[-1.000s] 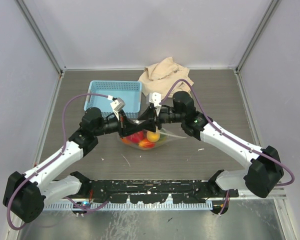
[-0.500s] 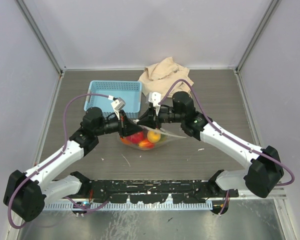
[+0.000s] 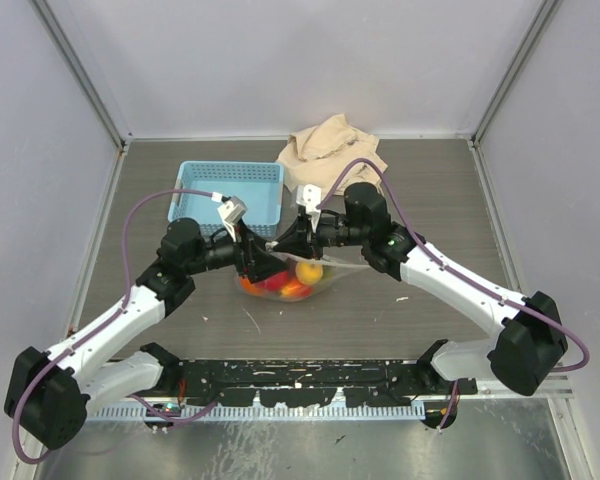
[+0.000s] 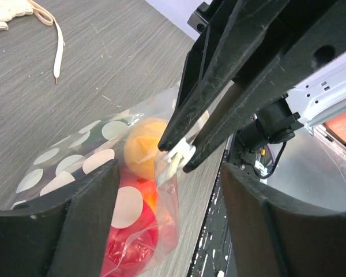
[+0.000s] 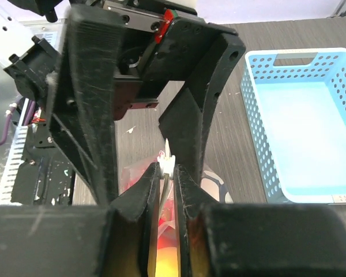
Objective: Open the zip-top bag and remove the fake food
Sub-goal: Unzip the zipper food storage bag at the center of the board.
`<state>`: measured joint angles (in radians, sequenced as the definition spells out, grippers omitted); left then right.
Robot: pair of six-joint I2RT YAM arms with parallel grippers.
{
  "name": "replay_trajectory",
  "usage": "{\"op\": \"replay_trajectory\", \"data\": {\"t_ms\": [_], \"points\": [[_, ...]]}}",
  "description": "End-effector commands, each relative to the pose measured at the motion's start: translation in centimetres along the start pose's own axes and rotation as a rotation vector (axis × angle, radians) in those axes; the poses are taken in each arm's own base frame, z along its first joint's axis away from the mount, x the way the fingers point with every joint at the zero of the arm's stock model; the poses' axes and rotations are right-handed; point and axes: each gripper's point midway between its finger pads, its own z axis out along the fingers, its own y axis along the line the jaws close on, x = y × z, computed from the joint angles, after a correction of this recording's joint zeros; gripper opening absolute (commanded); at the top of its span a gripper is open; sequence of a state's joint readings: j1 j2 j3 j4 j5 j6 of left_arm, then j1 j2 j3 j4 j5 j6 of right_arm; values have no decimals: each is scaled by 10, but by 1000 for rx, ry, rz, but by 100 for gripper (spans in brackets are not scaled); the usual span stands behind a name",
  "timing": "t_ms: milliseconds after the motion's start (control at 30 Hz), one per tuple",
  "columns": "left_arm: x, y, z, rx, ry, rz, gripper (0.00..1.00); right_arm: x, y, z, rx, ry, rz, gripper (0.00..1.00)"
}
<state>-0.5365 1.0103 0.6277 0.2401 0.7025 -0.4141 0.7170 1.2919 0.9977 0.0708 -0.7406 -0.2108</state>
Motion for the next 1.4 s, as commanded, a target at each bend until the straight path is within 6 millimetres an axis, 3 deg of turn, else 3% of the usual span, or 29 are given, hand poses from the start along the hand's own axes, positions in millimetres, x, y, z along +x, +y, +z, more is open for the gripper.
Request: {"op": "replay_trajectory", "data": {"t_ms": [0, 67, 200, 400, 533, 733, 833, 1200, 1367], "points": [[-23, -16, -9, 41, -133, 136, 78, -41, 7, -7, -50, -64, -40, 1], [-25, -17, -13, 39, -159, 180, 83, -44, 7, -9, -80, -59, -24, 1], [-27, -23, -17, 65, -189, 261, 82, -46, 6, -14, -116, -56, 0, 1], [-27, -25, -16, 82, -199, 260, 56, -40, 6, -13, -141, -40, 25, 1], [-28, -25, -14, 87, -205, 243, 47, -36, 5, -11, -150, -30, 38, 1], [-30, -24, -11, 91, -201, 241, 26, -35, 5, -11, -153, -27, 43, 1], [-33, -26, -10, 104, -182, 255, 10, -34, 4, -12, -144, -23, 44, 1], [-45, -36, -10, 126, -80, 367, 4, -36, -6, -20, -107, -29, 74, 1], [-34, -27, -7, 123, -39, 394, 3, -36, -5, -22, -97, -30, 78, 1]]}}
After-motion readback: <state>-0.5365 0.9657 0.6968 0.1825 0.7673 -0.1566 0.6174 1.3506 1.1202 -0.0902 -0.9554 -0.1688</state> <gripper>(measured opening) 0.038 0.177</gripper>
